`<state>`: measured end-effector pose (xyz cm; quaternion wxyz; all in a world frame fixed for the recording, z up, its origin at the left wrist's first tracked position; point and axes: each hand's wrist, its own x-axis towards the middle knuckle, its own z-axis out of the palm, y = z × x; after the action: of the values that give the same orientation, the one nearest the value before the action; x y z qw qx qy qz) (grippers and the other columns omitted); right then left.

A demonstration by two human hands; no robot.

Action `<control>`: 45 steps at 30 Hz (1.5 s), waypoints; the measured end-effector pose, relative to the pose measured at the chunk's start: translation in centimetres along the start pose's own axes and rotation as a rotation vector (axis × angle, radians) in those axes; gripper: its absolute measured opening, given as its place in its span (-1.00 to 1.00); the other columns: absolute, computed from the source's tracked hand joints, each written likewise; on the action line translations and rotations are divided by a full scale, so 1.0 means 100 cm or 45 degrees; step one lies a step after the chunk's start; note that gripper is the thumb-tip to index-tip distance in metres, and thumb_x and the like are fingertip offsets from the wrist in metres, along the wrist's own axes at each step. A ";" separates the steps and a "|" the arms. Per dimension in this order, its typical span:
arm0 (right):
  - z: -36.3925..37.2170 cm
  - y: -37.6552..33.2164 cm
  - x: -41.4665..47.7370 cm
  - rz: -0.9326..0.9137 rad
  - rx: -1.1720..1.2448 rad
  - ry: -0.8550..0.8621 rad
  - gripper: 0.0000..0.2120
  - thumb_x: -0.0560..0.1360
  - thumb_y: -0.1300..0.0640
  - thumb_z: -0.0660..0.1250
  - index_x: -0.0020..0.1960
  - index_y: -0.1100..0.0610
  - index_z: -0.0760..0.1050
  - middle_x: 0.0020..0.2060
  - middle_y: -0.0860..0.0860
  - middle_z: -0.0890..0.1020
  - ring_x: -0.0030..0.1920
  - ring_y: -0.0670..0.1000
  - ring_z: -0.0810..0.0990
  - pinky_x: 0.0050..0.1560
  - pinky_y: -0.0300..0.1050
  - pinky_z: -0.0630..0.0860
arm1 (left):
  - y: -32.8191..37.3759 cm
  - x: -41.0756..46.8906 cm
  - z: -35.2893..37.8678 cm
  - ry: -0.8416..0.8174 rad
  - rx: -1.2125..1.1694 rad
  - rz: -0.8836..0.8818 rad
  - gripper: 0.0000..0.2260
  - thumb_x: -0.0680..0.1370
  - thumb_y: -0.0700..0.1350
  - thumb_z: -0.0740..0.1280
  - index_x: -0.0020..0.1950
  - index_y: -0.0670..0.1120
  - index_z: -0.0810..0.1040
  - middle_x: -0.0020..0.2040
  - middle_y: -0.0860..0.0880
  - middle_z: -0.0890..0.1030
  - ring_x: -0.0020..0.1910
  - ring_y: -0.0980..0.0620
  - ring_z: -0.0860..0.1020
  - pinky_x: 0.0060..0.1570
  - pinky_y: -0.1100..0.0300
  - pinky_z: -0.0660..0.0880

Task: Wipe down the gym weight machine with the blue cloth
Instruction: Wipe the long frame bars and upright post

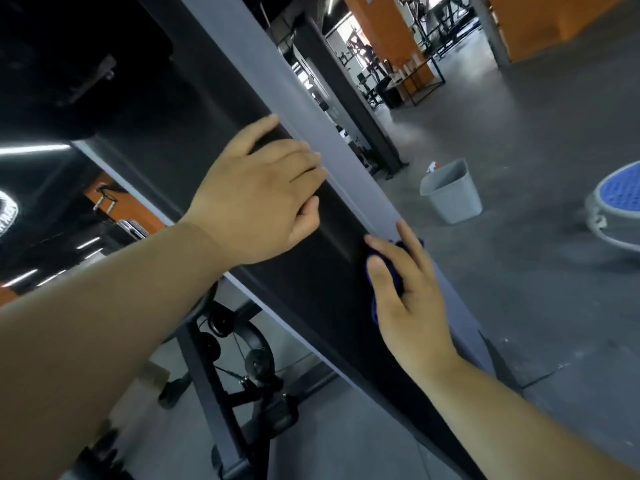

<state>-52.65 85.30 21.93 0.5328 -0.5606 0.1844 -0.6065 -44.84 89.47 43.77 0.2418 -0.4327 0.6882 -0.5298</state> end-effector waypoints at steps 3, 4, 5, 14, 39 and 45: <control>0.011 -0.028 0.030 -0.106 0.094 0.000 -0.76 0.60 -0.01 0.28 0.25 -0.13 0.55 0.50 -0.12 0.29 0.47 -0.21 0.26 0.36 -0.42 0.23 | 0.000 0.000 -0.001 -0.008 -0.011 0.017 -0.67 0.59 -0.05 0.17 0.16 -0.17 0.65 0.15 -0.12 0.66 0.23 -0.11 0.58 0.42 -0.13 0.26; 0.012 -0.031 0.035 -0.151 0.117 -0.004 -0.76 0.60 0.08 0.30 0.25 -0.03 0.57 0.48 -0.10 0.33 0.45 -0.23 0.28 0.33 -0.48 0.22 | 0.000 -0.001 0.000 -0.005 -0.006 0.018 -0.66 0.60 -0.05 0.16 0.17 -0.17 0.65 0.16 -0.13 0.66 0.24 -0.11 0.57 0.42 -0.13 0.25; 0.010 -0.030 0.036 -0.183 0.130 -0.003 -0.76 0.60 0.15 0.30 0.24 0.01 0.58 0.46 -0.10 0.36 0.43 -0.27 0.29 0.30 -0.51 0.21 | 0.001 -0.002 0.000 0.000 0.001 0.016 -0.66 0.61 -0.06 0.16 0.17 -0.17 0.64 0.16 -0.13 0.66 0.24 -0.12 0.57 0.43 -0.14 0.25; -0.019 0.012 0.000 0.408 0.212 0.026 -0.36 0.59 0.26 0.24 0.50 -0.24 0.13 0.55 -0.28 -0.03 0.48 -0.34 0.01 0.34 -0.54 0.02 | 0.026 0.005 0.010 -0.159 0.032 0.192 -0.61 0.62 -0.05 0.08 0.18 -0.18 0.65 0.14 -0.14 0.67 0.25 -0.11 0.57 0.50 -0.16 0.10; -0.046 0.105 -0.047 0.578 0.038 0.187 -0.63 0.60 0.24 0.25 0.24 -0.20 0.46 0.41 -0.22 0.35 0.48 -0.23 0.21 0.24 -0.65 0.05 | 0.102 0.036 0.031 -0.786 -0.047 0.295 -0.48 0.57 0.07 0.04 0.28 -0.21 0.58 0.27 -0.24 0.58 0.29 -0.20 0.53 0.37 -0.23 0.32; -0.033 0.109 -0.052 0.728 0.240 0.432 -0.57 0.58 0.20 0.28 0.40 -0.10 0.43 0.36 -0.13 0.47 0.35 -0.20 0.40 0.35 -0.38 0.32 | 0.140 0.042 0.040 -0.906 -0.037 0.344 -0.45 0.66 0.12 -0.16 0.57 -0.11 0.18 0.56 -0.15 0.23 0.56 -0.10 0.17 0.52 -0.21 0.00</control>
<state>-51.81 84.50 9.51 0.6923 -0.3257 0.3633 -0.5316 -48.61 84.69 29.86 0.5270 -0.4984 0.6195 -0.3001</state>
